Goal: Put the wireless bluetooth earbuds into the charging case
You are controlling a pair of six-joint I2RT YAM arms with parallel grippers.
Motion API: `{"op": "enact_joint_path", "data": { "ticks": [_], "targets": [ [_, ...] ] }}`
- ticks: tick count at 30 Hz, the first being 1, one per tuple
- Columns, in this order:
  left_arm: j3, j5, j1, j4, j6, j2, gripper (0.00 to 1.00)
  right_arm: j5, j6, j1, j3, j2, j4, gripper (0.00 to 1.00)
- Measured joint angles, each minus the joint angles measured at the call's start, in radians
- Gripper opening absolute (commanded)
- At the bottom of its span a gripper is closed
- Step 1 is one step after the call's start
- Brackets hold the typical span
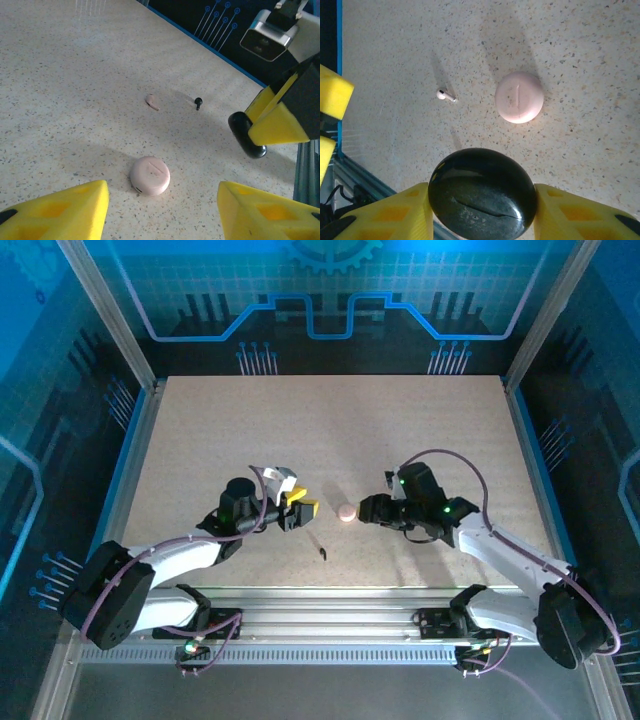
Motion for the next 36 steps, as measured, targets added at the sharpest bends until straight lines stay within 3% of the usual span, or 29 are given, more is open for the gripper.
{"op": "enact_joint_path", "data": {
  "ticks": [6, 10, 23, 36],
  "targets": [
    [-0.003, 0.027, -0.014, 0.025, 0.046, -0.018, 0.53, -0.076, 0.042, -0.008, 0.027, 0.006, 0.064, 0.48],
    [-0.017, 0.048, -0.036, 0.065, 0.066, -0.035, 0.55, -0.082, 0.107, 0.016, 0.012, -0.018, 0.164, 0.49],
    [-0.019, 0.078, -0.051, 0.124, 0.081, -0.058, 0.62, 0.041, 0.228, 0.15, -0.011, -0.013, 0.405, 0.49],
    [-0.01, 0.1, -0.056, 0.312, -0.023, 0.038, 0.63, 0.076, 0.242, 0.183, -0.011, 0.023, 0.481, 0.5]
  ]
}}
